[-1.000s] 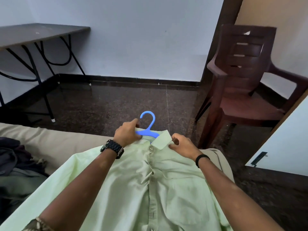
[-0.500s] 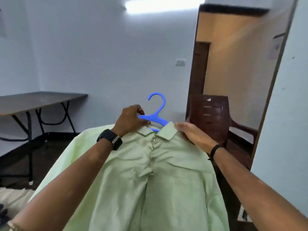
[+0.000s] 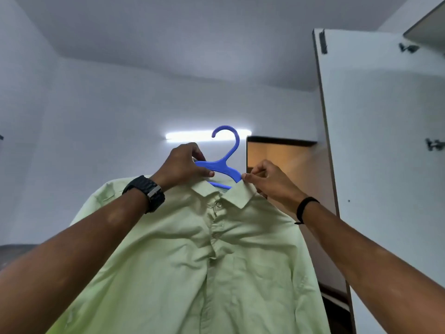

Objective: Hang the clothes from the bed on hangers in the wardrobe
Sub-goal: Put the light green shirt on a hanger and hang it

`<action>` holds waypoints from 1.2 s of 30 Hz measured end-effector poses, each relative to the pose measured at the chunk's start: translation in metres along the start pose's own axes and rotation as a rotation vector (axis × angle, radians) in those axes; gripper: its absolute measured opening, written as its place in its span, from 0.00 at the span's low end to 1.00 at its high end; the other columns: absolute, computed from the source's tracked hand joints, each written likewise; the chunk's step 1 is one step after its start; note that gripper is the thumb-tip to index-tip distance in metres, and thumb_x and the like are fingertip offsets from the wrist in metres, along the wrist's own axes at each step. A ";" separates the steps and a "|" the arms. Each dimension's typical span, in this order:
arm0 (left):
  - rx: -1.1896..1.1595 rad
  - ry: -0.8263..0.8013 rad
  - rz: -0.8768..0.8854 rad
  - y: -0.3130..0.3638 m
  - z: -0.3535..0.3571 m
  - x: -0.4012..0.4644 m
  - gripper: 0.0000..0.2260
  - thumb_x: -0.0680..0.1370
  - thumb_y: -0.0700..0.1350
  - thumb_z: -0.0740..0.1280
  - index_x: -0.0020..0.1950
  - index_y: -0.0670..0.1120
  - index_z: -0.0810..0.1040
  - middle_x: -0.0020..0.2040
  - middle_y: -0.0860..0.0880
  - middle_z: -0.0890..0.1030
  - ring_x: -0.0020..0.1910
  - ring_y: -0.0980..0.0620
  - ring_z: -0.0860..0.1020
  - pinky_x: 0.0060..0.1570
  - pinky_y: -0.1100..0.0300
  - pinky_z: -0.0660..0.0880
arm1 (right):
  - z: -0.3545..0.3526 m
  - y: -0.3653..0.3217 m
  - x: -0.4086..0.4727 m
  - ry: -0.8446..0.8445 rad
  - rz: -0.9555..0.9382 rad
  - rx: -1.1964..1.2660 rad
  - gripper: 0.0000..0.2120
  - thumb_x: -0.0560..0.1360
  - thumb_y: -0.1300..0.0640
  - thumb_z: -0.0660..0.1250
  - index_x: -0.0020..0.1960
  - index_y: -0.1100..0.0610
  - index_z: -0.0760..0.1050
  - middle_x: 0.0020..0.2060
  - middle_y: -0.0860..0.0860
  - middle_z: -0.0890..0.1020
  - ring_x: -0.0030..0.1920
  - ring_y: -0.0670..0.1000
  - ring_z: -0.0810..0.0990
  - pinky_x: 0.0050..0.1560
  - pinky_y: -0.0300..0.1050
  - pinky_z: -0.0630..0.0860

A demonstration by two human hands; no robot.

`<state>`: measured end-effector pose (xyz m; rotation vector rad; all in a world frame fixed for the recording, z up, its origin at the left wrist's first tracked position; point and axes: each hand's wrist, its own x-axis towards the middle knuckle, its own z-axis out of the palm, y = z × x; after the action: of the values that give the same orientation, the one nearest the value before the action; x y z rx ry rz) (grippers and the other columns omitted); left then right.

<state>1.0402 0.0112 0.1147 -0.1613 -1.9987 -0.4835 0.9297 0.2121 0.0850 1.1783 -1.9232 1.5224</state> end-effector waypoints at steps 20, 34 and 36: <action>-0.082 -0.144 -0.050 0.047 -0.023 0.057 0.09 0.74 0.47 0.72 0.40 0.45 0.76 0.36 0.49 0.73 0.34 0.52 0.68 0.31 0.61 0.62 | -0.074 -0.082 0.029 0.033 -0.128 -0.427 0.11 0.73 0.48 0.72 0.42 0.55 0.80 0.30 0.45 0.75 0.32 0.44 0.71 0.31 0.33 0.66; -0.267 0.206 0.092 0.055 0.021 0.065 0.07 0.76 0.42 0.70 0.49 0.39 0.79 0.46 0.48 0.77 0.45 0.52 0.72 0.43 0.61 0.67 | -0.133 -0.064 0.021 -0.062 -0.095 -0.631 0.12 0.78 0.54 0.66 0.60 0.53 0.77 0.52 0.48 0.77 0.54 0.49 0.76 0.59 0.45 0.72; -0.287 0.219 0.153 0.058 0.027 0.065 0.07 0.76 0.42 0.70 0.50 0.39 0.80 0.45 0.50 0.76 0.40 0.56 0.71 0.39 0.66 0.65 | -0.142 -0.054 0.016 -0.149 -0.014 -0.960 0.12 0.76 0.46 0.66 0.45 0.56 0.77 0.40 0.49 0.76 0.41 0.49 0.73 0.44 0.45 0.70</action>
<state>1.0063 0.0686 0.1768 -0.4178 -1.6822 -0.6587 0.9397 0.3368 0.1731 0.8409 -2.2860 0.3475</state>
